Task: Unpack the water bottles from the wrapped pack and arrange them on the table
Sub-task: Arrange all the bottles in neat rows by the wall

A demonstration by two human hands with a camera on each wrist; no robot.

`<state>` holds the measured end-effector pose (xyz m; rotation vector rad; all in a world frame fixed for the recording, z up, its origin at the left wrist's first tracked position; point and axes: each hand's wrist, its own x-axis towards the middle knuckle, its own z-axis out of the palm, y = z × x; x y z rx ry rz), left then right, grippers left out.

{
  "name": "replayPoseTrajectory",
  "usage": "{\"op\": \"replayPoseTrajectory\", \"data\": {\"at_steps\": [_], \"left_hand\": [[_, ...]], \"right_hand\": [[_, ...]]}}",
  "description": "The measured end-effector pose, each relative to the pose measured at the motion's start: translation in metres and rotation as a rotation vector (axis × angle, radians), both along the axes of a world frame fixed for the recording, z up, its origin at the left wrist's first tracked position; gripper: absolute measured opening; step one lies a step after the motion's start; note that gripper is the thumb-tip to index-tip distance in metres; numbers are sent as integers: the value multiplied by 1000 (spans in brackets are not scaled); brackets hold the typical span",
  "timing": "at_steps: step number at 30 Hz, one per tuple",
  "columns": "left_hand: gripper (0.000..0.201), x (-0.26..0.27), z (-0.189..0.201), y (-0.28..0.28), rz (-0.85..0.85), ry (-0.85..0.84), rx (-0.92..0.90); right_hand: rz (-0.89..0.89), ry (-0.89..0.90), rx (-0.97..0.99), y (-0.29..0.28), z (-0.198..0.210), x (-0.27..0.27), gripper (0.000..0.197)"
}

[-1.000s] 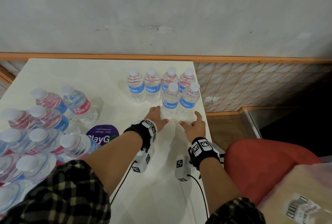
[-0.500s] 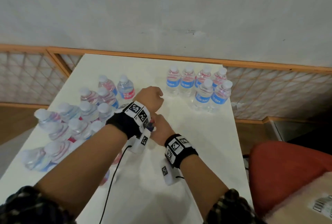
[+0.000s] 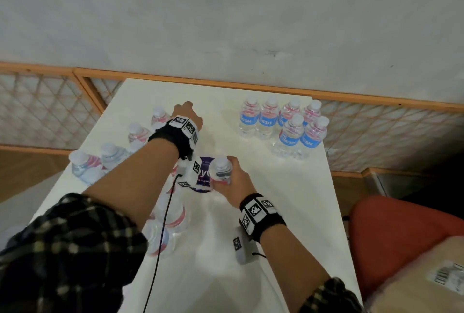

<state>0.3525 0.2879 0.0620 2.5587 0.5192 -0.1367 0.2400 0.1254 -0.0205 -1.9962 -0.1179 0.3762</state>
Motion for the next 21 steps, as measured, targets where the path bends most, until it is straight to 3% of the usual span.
{"op": "replayPoseTrajectory", "data": {"at_steps": [5, 7, 14, 18, 21], "left_hand": [[30, 6, 6, 2, -175, 68, 224], [31, 3, 11, -6, -230, 102, 246], [42, -20, 0, -62, -382, 57, 179], [57, -32, -10, -84, -343, 49, 72], [66, -37, -14, -89, -299, 33, -49]], "right_hand": [[-144, -3, -24, -44, -4, 2, 62], [-187, -12, -46, -58, -4, 3, 62], [-222, -48, -92, -73, -2, 11, 76], [-230, -66, -70, -93, 7, 12, 76], [-250, -110, -108, -97, 10, 14, 90]]}}
